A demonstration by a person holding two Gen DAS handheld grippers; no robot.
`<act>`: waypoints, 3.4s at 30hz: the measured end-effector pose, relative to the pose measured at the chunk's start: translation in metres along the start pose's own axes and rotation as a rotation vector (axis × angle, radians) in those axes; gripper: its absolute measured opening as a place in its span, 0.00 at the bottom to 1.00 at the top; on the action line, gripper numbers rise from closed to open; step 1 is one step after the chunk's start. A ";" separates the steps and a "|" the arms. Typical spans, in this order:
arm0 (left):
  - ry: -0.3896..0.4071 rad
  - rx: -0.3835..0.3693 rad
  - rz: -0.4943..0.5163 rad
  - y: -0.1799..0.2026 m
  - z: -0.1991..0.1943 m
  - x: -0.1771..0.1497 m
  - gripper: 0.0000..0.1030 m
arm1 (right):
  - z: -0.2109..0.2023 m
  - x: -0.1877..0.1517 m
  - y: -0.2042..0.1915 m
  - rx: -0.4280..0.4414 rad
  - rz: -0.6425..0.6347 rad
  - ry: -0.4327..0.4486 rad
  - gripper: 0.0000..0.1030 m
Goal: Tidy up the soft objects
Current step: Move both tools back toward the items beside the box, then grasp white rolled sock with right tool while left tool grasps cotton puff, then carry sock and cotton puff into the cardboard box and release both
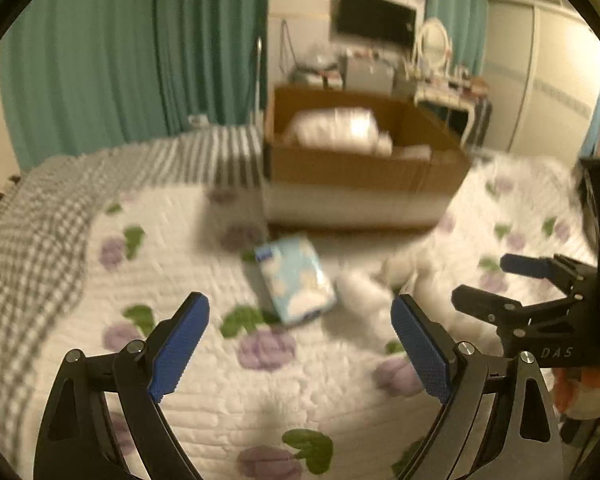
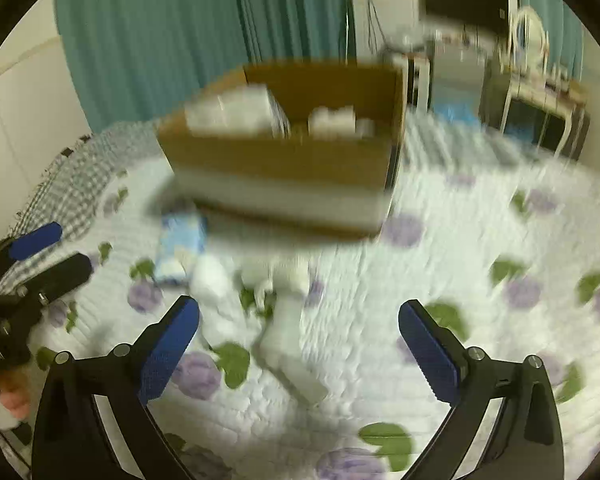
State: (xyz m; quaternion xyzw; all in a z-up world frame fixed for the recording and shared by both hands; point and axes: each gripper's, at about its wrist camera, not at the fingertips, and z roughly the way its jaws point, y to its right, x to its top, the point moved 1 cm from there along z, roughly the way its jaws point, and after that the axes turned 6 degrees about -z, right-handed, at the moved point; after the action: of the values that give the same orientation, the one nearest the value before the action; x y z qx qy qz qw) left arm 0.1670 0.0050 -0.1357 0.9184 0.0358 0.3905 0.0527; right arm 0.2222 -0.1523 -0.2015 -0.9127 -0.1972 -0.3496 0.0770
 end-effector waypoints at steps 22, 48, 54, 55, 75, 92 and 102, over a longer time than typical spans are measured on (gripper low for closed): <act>-0.117 -0.066 -0.021 0.009 0.026 -0.037 0.89 | 0.021 -0.031 -0.013 0.051 -0.036 -0.110 0.28; -0.206 -0.107 -0.046 0.035 0.077 -0.023 0.24 | -0.001 -0.007 0.033 0.013 0.044 -0.040 0.28; -0.184 -0.124 -0.017 0.030 0.048 -0.029 0.22 | -0.006 -0.013 0.027 0.013 0.039 -0.043 0.28; -0.181 -0.131 -0.018 0.029 0.044 -0.029 0.22 | -0.008 -0.013 0.025 0.013 0.036 -0.040 0.28; 0.091 -0.223 0.081 0.026 -0.091 0.075 0.22 | -0.123 0.065 -0.005 0.073 -0.012 0.171 0.28; 0.078 -0.166 0.146 0.040 0.062 0.169 0.25 | -0.020 0.181 0.031 0.065 -0.011 0.175 0.28; 0.030 -0.139 0.159 0.033 0.124 0.163 0.45 | 0.071 0.183 0.070 0.082 0.088 0.115 0.32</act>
State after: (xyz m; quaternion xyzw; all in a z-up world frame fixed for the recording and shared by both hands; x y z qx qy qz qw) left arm 0.3701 -0.0186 -0.1002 0.9065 -0.0634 0.4086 0.0849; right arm 0.4188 -0.1405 -0.1325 -0.8951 -0.1660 -0.3892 0.1408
